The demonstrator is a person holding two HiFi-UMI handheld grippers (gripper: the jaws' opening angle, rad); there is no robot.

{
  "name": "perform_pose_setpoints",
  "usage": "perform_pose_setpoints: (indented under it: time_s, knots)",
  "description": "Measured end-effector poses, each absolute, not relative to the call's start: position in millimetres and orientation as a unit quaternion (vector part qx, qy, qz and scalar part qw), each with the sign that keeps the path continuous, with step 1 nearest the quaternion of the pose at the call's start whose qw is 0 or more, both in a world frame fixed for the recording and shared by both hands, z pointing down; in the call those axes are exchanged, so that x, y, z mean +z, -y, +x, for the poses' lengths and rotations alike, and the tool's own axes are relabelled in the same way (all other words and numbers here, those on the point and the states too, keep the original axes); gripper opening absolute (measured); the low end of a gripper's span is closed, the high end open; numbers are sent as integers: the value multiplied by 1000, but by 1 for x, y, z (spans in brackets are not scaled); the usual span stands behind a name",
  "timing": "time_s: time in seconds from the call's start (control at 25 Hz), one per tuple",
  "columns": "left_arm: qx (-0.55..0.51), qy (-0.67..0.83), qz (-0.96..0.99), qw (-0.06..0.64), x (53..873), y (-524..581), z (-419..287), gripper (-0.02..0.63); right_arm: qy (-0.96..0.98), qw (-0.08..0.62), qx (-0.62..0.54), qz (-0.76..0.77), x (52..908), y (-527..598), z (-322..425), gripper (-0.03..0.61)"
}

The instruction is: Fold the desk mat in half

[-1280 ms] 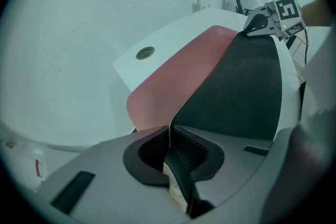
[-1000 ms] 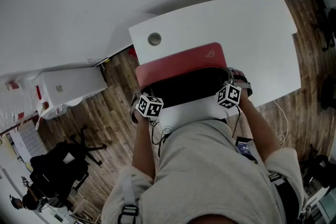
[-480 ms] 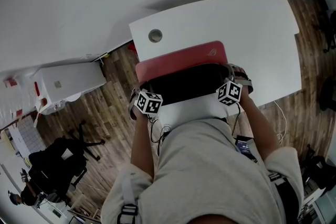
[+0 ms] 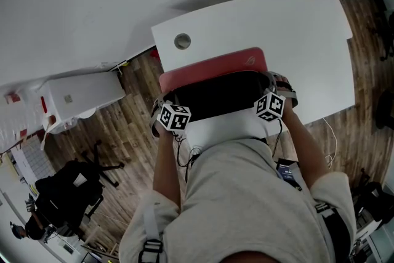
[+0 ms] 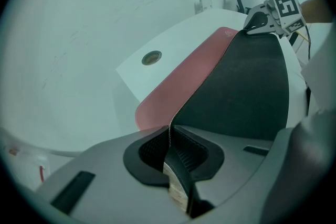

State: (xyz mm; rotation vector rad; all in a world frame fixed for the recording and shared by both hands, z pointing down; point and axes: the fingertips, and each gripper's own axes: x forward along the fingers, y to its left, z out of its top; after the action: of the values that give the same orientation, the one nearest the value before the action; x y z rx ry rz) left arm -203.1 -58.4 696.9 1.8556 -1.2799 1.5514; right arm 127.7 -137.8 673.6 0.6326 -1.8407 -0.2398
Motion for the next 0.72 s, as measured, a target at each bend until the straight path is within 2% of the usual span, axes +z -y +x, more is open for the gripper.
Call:
perform_pose_setpoints:
  time_s: [0.72]
  knots:
    - [556, 462, 661, 201, 696, 73, -209, 38, 782, 551, -108, 270, 672, 155, 122, 51]
